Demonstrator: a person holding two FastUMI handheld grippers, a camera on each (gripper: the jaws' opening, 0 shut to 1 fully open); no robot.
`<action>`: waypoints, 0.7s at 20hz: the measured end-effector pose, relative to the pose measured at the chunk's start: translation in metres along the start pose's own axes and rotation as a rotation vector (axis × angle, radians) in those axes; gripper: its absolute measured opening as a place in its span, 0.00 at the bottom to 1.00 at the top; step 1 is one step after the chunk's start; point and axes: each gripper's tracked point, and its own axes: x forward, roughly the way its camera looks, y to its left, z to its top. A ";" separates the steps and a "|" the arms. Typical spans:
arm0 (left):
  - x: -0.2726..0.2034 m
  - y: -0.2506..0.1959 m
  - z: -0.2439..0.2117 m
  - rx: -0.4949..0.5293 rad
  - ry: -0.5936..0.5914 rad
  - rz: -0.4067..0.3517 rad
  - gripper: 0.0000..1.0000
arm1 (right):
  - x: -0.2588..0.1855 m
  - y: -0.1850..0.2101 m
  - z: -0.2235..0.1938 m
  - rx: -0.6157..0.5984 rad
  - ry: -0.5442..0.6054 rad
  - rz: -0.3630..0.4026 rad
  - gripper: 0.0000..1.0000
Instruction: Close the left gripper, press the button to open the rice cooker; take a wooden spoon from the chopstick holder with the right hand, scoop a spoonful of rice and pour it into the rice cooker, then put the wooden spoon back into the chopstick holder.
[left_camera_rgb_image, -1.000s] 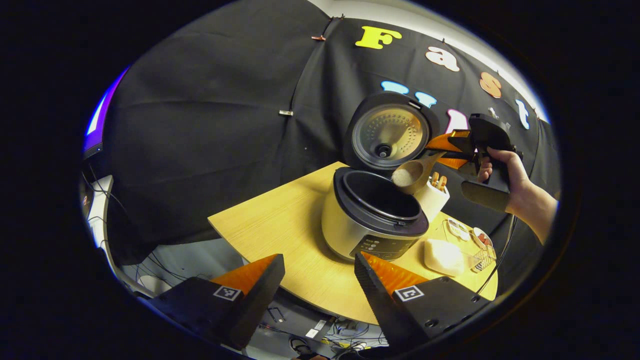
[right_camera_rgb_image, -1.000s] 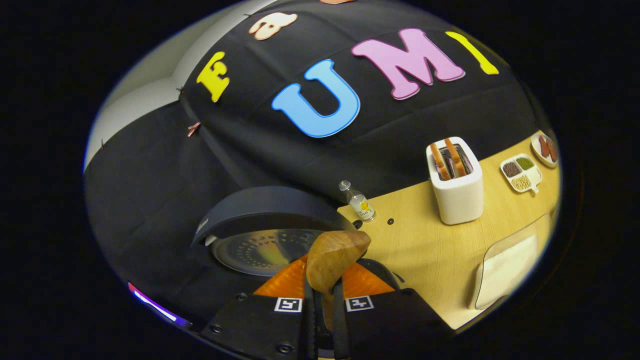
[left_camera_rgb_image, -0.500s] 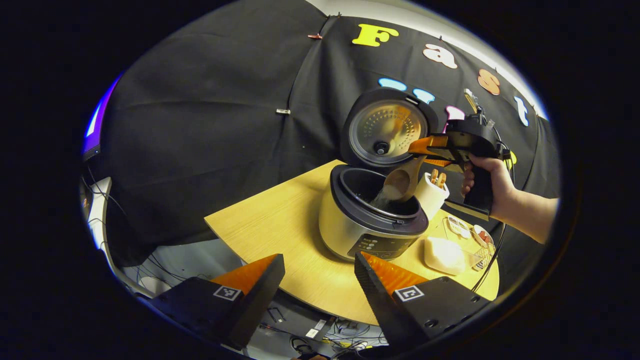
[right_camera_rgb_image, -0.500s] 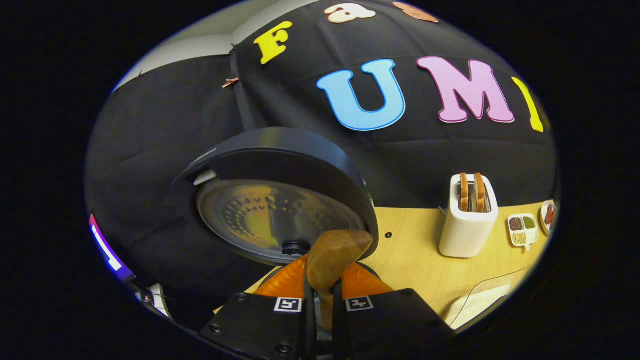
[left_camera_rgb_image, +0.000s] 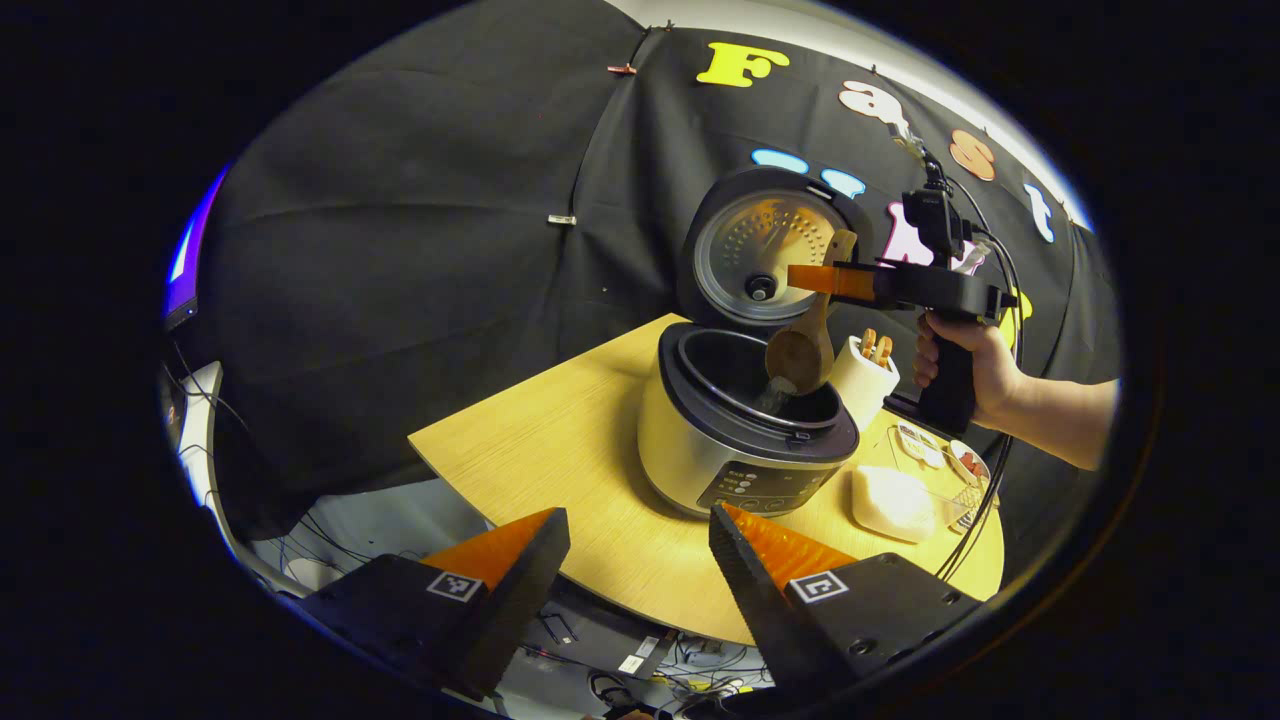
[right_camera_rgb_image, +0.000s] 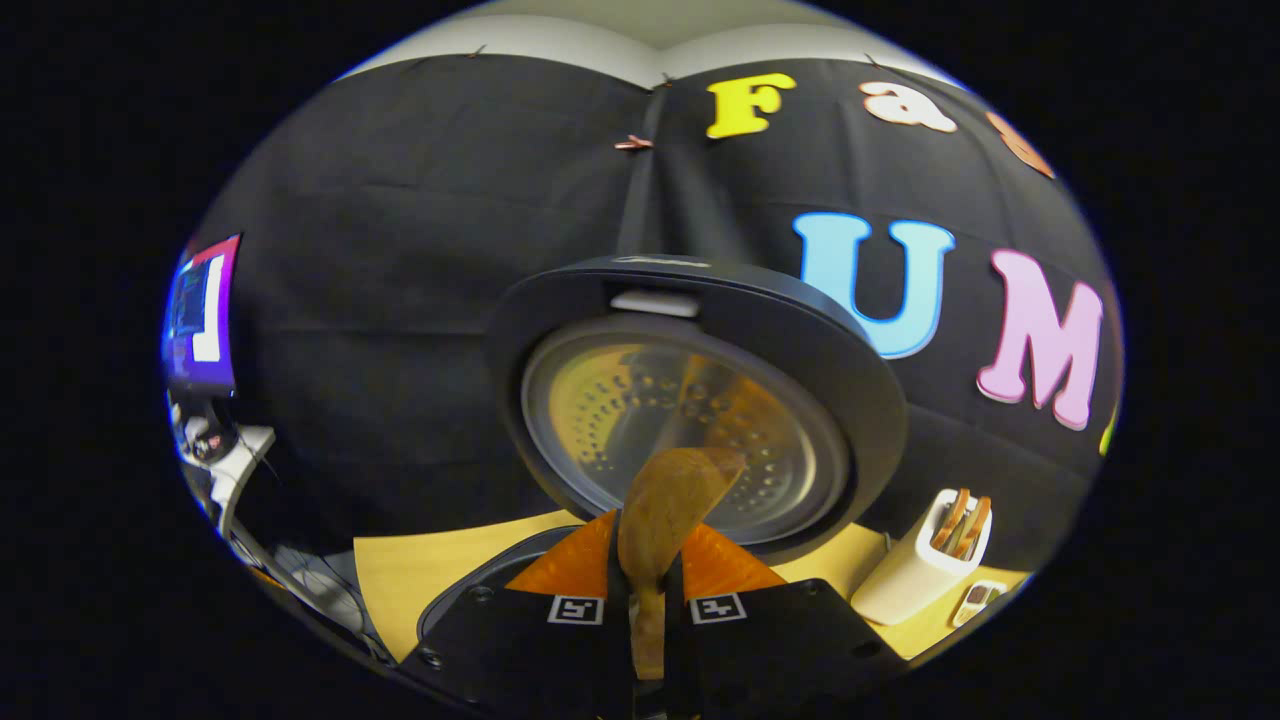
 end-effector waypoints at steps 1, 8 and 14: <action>0.000 0.002 0.000 0.000 -0.003 0.004 0.95 | 0.000 0.006 0.001 -0.048 -0.010 0.019 0.17; -0.003 0.008 0.003 0.009 -0.024 0.005 0.96 | -0.005 0.044 -0.019 -0.203 0.027 0.114 0.17; -0.003 0.001 0.006 0.015 -0.032 -0.009 0.96 | -0.013 0.023 -0.002 -0.085 0.012 0.054 0.12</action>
